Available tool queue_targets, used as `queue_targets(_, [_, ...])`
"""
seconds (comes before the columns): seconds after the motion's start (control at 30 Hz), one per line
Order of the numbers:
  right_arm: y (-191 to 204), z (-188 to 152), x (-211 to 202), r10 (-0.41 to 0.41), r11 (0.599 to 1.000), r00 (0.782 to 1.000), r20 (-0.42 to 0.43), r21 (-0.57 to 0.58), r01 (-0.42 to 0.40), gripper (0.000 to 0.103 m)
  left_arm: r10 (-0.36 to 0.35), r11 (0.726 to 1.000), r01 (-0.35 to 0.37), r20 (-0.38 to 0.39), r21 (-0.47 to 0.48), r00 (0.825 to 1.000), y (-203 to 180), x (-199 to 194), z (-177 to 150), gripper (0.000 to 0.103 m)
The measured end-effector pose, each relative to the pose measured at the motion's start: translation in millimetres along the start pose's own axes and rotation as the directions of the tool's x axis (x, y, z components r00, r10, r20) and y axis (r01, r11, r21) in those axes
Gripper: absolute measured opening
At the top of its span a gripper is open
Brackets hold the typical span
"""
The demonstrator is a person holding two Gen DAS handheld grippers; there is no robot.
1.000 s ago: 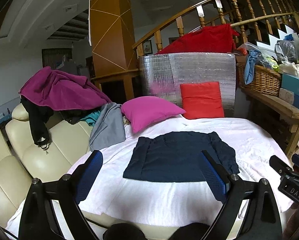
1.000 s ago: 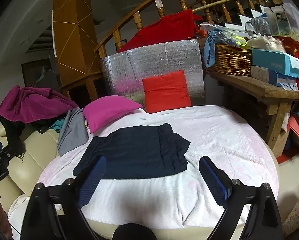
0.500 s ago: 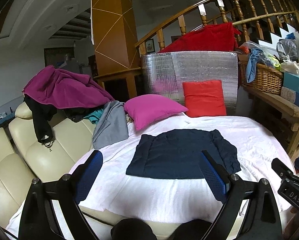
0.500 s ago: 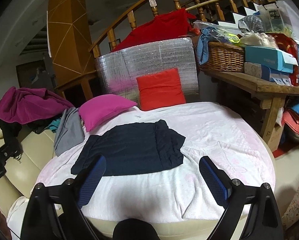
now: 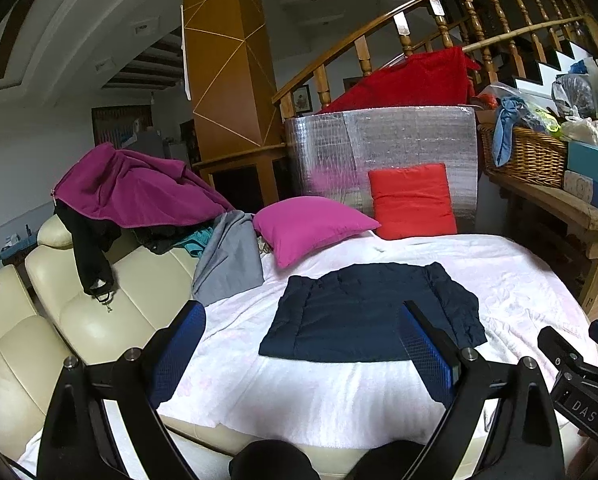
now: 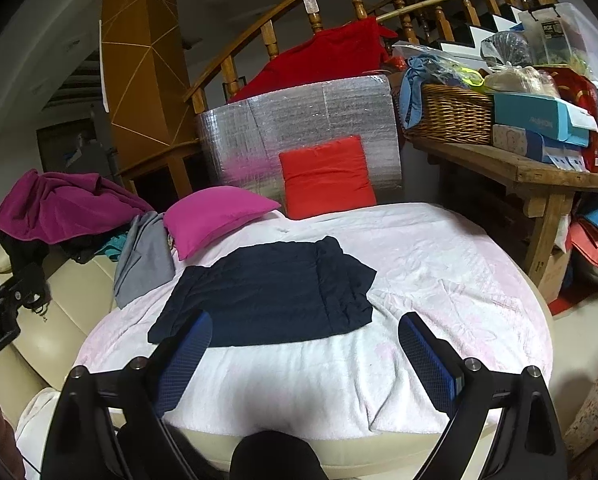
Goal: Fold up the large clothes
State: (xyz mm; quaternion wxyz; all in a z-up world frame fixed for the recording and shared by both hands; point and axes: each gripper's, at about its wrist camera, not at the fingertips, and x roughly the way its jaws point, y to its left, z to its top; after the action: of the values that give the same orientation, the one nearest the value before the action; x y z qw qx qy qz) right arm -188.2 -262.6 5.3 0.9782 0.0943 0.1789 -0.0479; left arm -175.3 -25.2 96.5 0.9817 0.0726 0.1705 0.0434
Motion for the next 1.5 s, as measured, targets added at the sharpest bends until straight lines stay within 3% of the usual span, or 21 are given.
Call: queue_targets(1.5, [19.7, -7.4, -2.5, 0.003, 0.999, 1.0, -0.005, -0.043, -0.003, 0.096, -0.002, 1.0, 0.002, -0.003, -0.017, 1.0, 3.6, -0.7, -1.0, 0.096])
